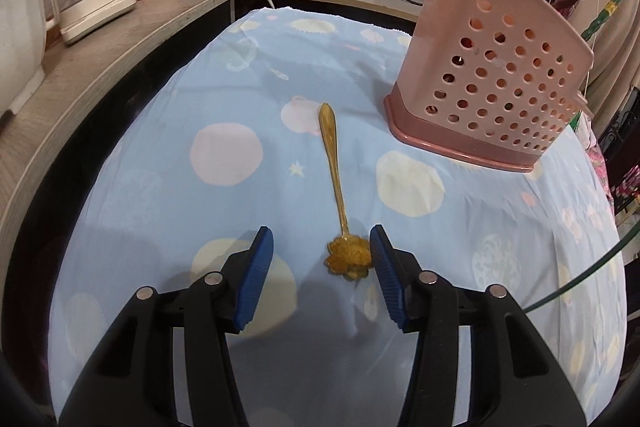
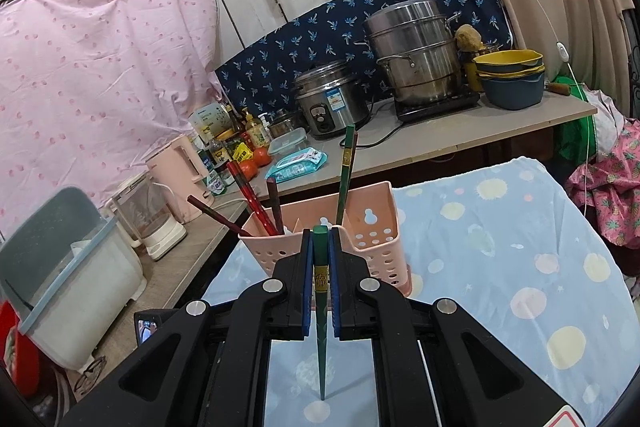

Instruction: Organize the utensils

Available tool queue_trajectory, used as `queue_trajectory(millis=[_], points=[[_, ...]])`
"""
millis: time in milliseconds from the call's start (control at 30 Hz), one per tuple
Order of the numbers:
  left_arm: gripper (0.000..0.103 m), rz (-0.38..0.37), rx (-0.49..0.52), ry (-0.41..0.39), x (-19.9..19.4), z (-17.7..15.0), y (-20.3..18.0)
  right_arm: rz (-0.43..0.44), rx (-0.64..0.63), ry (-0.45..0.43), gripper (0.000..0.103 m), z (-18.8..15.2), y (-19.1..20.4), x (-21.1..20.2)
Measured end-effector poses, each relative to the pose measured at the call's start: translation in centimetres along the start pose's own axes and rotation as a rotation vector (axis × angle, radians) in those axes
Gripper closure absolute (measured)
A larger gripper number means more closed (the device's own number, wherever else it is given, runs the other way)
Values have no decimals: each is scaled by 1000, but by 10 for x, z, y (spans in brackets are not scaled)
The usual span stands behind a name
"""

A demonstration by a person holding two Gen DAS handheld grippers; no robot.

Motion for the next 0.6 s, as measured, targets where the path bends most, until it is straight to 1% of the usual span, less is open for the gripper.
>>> queue_trajectory(millis=[133, 233, 300, 367, 400, 467, 600], points=[[55, -34, -34, 6, -8, -8, -1, 0, 1, 1, 96, 0, 0, 0], [56, -40, -40, 8, -7, -11, -3, 2, 1, 1, 96, -1, 1, 0], [61, -50, -50, 10, -6, -12, -4, 1, 1, 0, 96, 0, 0, 0], [73, -56, -67, 12, -5, -11, -4, 4, 1, 0, 96, -2, 1, -3], [75, -60, -74, 13, -5, -11, -4, 4, 1, 0, 96, -2, 1, -3], [86, -64, -82, 15, -4, -11, -3, 4, 1, 0, 96, -3, 2, -4], [86, -77, -80, 14, -7, -11, -4, 4, 1, 1, 96, -3, 1, -4]])
Point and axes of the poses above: each gripper's, at about its wrist camera, not at the fingertips, and x roughly the way its jaws point, y to its left, z to its top, the point moved 7 cm from there along x, roughly the way its jaws point, and after that the axes turned 2 degrees about -z, right-handed, at the moved point
